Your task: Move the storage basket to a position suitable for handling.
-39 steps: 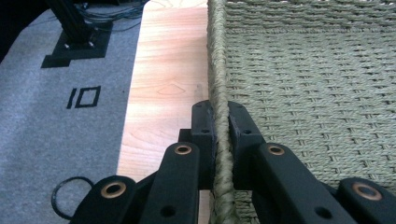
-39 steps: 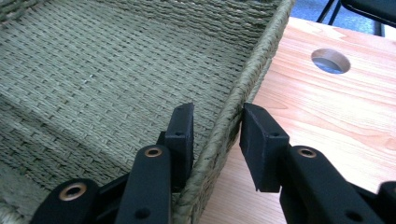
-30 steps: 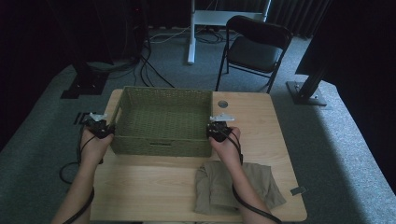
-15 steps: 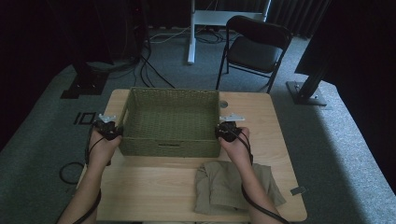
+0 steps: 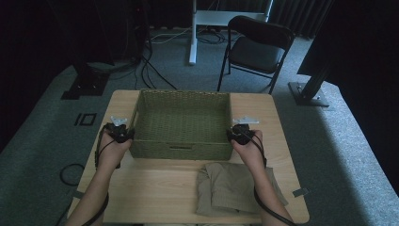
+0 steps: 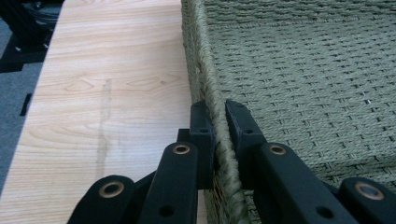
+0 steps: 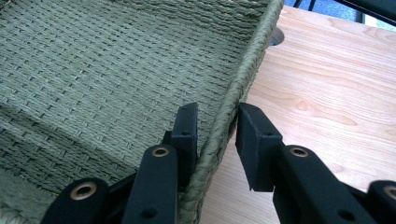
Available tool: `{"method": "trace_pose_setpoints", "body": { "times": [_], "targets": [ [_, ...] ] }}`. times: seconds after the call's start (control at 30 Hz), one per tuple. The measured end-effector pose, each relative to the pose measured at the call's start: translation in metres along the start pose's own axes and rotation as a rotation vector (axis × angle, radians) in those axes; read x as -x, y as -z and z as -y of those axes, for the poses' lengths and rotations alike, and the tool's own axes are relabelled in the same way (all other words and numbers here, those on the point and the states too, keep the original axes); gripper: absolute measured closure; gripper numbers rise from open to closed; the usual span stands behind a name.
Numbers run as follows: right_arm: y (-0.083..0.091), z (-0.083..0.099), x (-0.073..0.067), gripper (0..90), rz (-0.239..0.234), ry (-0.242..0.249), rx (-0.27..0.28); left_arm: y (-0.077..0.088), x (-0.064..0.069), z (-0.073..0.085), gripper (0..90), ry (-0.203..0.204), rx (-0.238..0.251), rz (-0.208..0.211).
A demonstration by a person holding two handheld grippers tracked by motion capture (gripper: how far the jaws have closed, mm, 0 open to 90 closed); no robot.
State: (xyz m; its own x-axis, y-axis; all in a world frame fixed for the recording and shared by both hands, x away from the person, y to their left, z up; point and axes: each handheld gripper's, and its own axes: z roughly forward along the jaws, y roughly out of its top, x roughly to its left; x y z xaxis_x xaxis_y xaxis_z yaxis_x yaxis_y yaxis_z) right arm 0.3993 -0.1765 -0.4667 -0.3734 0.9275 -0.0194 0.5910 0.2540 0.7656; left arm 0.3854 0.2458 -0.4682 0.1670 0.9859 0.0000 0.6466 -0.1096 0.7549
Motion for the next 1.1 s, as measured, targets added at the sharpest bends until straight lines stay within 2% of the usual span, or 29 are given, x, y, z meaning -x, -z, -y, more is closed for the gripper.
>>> {"method": "trace_pose_setpoints", "body": {
  "times": [0.13,0.27,0.3,0.47,0.7,0.8,0.87,0.9,0.93,0.97,1.1],
  "targets": [
    [0.003,0.003,0.006,69.2,-0.001,-0.003,0.002,-0.001,0.007,-0.001,83.2,-0.010,-0.006,0.002],
    [0.006,0.005,0.013,69.3,0.003,0.008,0.000,-0.001,0.013,-0.002,82.9,-0.009,-0.011,0.025],
    [0.007,0.006,0.019,69.2,0.000,0.000,0.000,-0.001,0.015,-0.002,82.7,-0.011,-0.011,0.028],
    [0.010,0.009,0.026,69.1,0.001,-0.009,0.000,-0.003,0.024,-0.003,82.6,-0.016,-0.007,0.031],
    [0.011,0.010,0.029,68.1,-0.002,-0.004,0.003,-0.003,0.025,-0.004,81.5,-0.026,-0.002,0.040],
    [0.012,0.008,0.031,59.2,-0.020,-0.020,0.000,-0.002,0.022,-0.010,66.8,-0.007,0.034,0.076],
    [0.015,0.004,0.032,52.0,-0.042,-0.048,0.030,0.000,0.020,-0.016,63.1,-0.021,0.074,0.067],
    [0.017,0.002,0.032,50.7,-0.044,-0.052,0.038,0.000,0.019,-0.019,57.8,-0.033,0.080,0.059],
    [0.018,-0.001,0.031,50.6,-0.034,-0.048,0.047,-0.001,0.018,-0.023,57.4,-0.045,0.076,0.054],
    [0.018,-0.004,0.031,49.6,-0.024,-0.042,0.052,-0.003,0.017,-0.026,55.8,-0.045,0.095,0.057],
    [0.009,-0.013,0.028,47.1,-0.001,-0.065,0.066,-0.015,0.014,-0.034,47.7,-0.026,0.108,0.055]
  ]
}}
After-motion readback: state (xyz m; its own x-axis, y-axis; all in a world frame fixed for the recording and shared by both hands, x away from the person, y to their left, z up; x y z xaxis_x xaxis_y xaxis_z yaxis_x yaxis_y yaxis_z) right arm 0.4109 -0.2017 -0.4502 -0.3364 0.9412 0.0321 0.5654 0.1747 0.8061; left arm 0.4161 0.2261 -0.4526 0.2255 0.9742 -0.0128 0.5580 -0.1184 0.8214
